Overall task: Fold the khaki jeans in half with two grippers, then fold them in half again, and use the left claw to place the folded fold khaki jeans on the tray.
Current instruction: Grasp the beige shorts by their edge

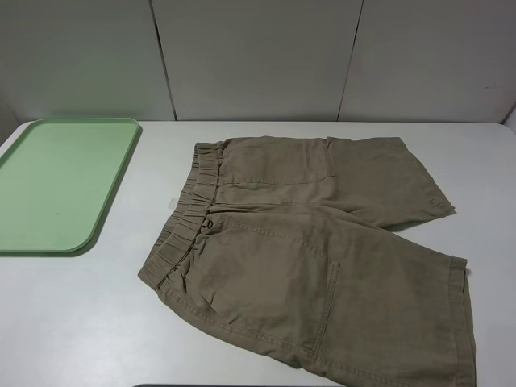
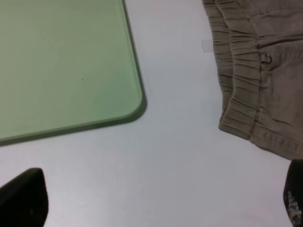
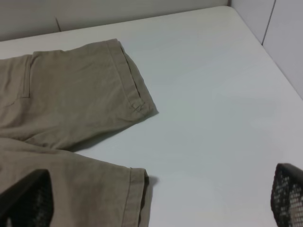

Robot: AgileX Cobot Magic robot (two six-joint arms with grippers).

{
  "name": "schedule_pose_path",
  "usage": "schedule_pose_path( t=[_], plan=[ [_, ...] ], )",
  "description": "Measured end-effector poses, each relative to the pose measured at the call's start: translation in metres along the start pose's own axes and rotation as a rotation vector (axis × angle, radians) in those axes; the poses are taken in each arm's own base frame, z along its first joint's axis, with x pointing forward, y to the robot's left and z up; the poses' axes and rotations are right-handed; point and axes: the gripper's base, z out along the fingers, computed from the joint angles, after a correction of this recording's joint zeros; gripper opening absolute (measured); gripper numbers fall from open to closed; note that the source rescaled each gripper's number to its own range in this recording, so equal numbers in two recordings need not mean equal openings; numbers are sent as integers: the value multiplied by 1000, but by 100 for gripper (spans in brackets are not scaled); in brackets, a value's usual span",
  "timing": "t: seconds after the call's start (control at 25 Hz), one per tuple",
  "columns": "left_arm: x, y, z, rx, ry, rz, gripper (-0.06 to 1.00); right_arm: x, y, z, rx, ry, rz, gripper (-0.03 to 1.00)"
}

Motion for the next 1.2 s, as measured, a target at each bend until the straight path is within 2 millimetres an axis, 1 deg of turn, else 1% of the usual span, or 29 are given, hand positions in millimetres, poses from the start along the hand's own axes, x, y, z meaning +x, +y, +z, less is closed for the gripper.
schedule_pose_path(
  t=[1.2],
  plan=[
    [0, 0, 0, 0, 0, 0, 100, 0, 0, 0, -1, 0, 1, 100]
  ],
)
